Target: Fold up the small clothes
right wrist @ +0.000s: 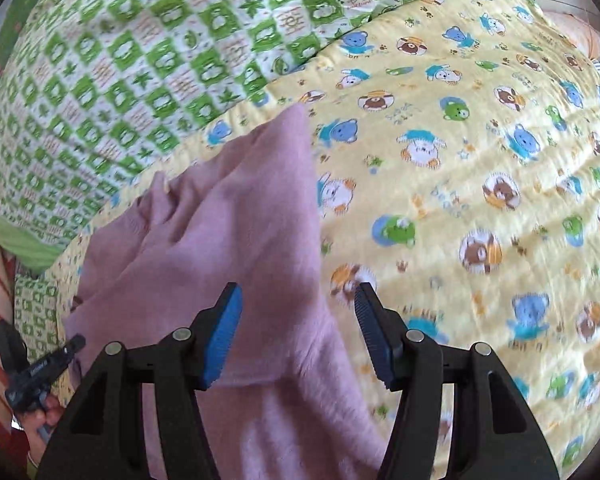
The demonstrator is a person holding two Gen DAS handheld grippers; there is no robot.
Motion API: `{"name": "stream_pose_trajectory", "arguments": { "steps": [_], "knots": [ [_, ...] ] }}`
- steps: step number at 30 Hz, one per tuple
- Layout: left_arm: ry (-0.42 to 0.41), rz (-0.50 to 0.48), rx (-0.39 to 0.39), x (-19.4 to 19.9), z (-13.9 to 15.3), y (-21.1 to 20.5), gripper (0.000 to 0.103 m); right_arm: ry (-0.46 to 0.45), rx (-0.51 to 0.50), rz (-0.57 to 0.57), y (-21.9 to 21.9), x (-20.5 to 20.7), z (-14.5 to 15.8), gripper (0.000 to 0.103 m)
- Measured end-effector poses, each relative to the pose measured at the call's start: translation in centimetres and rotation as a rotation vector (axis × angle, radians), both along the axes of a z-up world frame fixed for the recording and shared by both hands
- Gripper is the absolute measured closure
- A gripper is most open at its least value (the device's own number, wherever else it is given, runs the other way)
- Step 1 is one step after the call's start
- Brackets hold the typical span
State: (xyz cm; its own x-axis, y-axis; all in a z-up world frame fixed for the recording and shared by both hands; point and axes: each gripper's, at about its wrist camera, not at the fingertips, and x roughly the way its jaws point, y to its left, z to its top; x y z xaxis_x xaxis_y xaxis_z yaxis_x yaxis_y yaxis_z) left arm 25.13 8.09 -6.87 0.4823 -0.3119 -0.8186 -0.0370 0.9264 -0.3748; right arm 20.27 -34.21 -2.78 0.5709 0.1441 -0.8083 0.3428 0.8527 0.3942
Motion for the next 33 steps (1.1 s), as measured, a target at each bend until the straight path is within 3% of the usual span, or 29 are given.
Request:
{"name": "stream_pose_trajectory", "arguments": {
  "steps": [6,7,8,12,15,18,20,22,24,27,31,33],
  "knots": [
    [0.024,0.006,0.009,-0.3,-1.1,0.3,0.086,0.04,0.034,0.036,-0.9,4.9,-3.4,0.045],
    [0.03,0.005,0.005,-0.2,-1.3,0.1,0.086,0.034,0.036,0.05,-1.0,5.3,-3.6,0.054],
    [0.031,-0.001,-0.008,0.0,-1.3,-0.3,0.086,0.035,0.017,0.068,-1.1,5.5,-3.3,0.092],
    [0.012,-0.059,-0.024,0.9,-1.1,-3.1,0.086,0.004,-0.09,0.038,-3.4,4.8,-0.3,0.093],
    [-0.003,-0.086,0.001,1.6,-1.7,-5.0,0.086,0.025,-0.126,0.022,-5.1,5.0,0.0,0.093],
    [0.031,-0.064,0.02,2.4,-3.6,-4.6,0.085,0.076,-0.152,0.029,-5.0,5.5,-1.2,0.093],
    [0.038,-0.064,0.017,2.4,-3.9,-4.1,0.079,0.091,-0.162,0.022,-4.7,5.7,-2.0,0.093],
    [0.035,-0.061,0.041,1.8,-3.3,-3.6,0.065,0.093,-0.16,-0.006,-4.5,5.4,-1.8,0.089],
    [0.021,-0.054,0.062,0.8,-2.4,-2.8,0.061,0.094,-0.171,-0.04,-4.3,4.8,-1.0,0.071],
    [0.003,-0.031,0.102,-0.8,-1.1,-1.3,0.055,0.05,-0.171,-0.064,-3.5,3.3,0.9,0.051],
    [-0.039,0.047,0.166,-2.7,1.2,2.1,0.035,-0.012,-0.112,-0.035,-1.1,0.8,3.0,0.048],
    [-0.061,0.084,0.206,-3.1,2.0,3.6,0.031,-0.02,-0.083,-0.003,0.1,-0.3,3.3,0.047]
  ]
}}
